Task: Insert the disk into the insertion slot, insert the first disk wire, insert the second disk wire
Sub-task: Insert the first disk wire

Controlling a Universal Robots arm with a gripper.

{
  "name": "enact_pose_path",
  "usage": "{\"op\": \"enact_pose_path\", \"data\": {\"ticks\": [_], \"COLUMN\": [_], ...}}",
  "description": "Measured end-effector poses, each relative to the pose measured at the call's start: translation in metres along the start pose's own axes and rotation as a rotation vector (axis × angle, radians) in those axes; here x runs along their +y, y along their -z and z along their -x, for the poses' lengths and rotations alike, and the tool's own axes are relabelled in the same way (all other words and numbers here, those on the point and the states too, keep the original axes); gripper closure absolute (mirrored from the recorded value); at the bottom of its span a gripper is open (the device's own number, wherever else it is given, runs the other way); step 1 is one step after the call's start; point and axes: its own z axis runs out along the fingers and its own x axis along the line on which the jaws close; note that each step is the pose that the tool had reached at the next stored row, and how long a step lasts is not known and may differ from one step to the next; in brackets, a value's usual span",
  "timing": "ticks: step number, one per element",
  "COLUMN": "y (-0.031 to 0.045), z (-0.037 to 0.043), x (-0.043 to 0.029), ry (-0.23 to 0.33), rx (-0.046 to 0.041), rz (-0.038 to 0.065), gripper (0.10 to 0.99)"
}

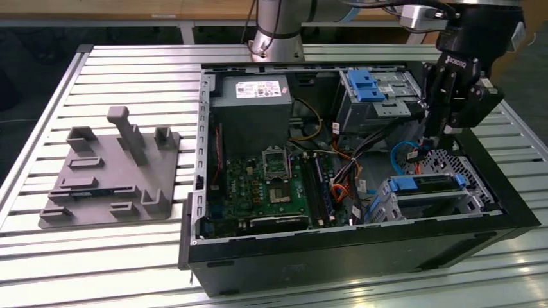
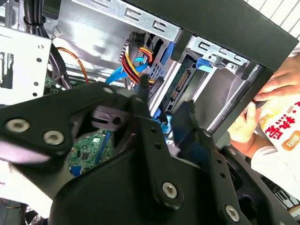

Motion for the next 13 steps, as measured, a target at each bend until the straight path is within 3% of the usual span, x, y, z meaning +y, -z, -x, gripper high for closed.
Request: {"op": "enact_pose_path", "data": {"ticks": [1, 2, 13], "y": [-0.0006, -0.0012, -0.007], "z": [0.0002, 0.0004, 0.0026], "x": [0.0, -0.0001, -0.0008], "ry": [0.0, 0.0, -0.001], "rx": [0.0011, 0.0022, 0.0178], "rz": [0.0, 0.0, -0.002], "gripper": [0.612, 0.678, 0.678]}}
